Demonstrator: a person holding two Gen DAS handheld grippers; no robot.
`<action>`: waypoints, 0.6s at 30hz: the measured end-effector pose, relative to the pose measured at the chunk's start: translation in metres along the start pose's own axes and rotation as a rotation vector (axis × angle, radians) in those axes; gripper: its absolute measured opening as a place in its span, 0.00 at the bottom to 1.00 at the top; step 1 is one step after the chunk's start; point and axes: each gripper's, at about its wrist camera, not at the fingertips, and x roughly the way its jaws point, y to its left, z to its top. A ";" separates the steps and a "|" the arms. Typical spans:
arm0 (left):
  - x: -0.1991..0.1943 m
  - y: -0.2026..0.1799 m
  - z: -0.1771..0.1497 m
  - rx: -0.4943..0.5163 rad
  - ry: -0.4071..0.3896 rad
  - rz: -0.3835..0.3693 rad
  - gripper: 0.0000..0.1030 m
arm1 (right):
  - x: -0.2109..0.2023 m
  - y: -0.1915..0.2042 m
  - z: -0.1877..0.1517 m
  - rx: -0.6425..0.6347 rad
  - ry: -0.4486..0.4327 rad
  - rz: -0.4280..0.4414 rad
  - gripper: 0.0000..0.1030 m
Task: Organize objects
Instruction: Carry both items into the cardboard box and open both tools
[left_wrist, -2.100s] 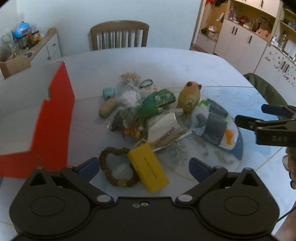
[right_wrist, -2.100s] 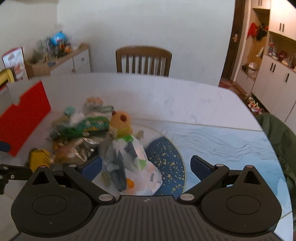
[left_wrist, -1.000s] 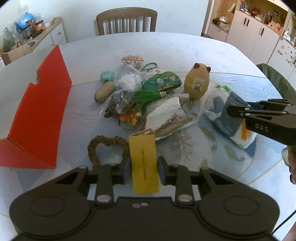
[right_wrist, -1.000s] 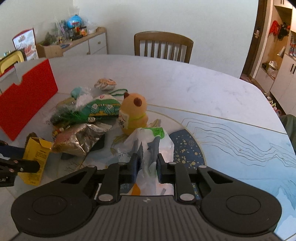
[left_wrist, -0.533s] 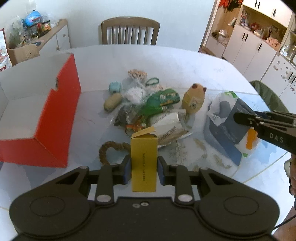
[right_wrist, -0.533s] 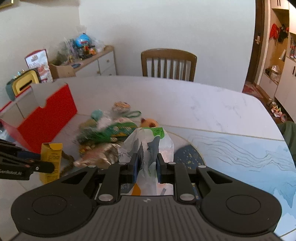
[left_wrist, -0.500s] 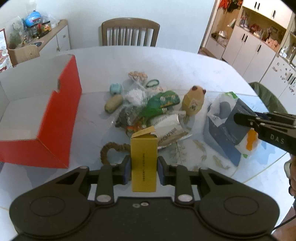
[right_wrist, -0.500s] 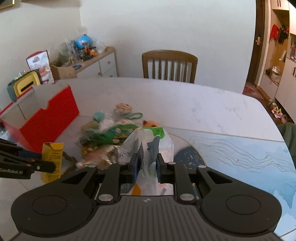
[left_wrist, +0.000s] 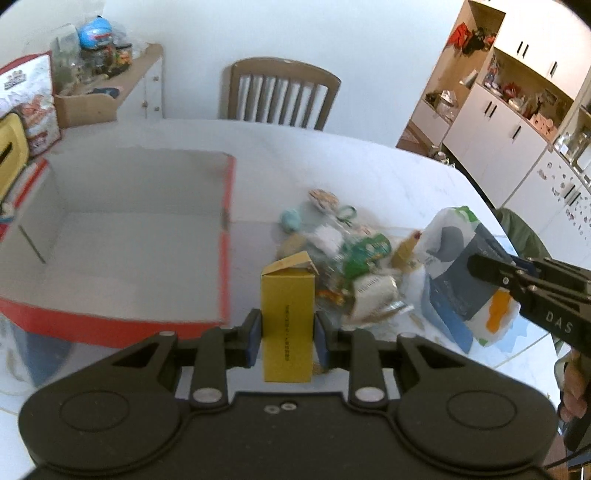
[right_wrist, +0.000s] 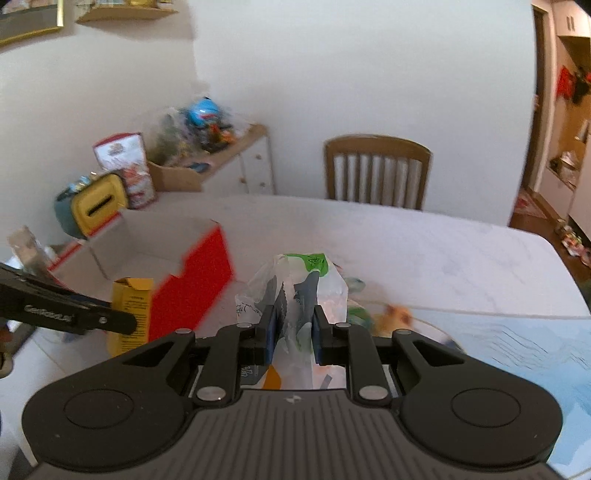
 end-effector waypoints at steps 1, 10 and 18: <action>-0.005 0.008 0.004 0.002 -0.006 0.003 0.27 | 0.002 0.011 0.005 -0.006 -0.005 0.007 0.19; -0.020 0.080 0.034 0.030 -0.019 0.058 0.27 | 0.043 0.109 0.046 -0.067 -0.027 0.080 0.19; -0.004 0.145 0.055 0.065 0.032 0.124 0.27 | 0.107 0.171 0.060 -0.052 0.024 0.100 0.19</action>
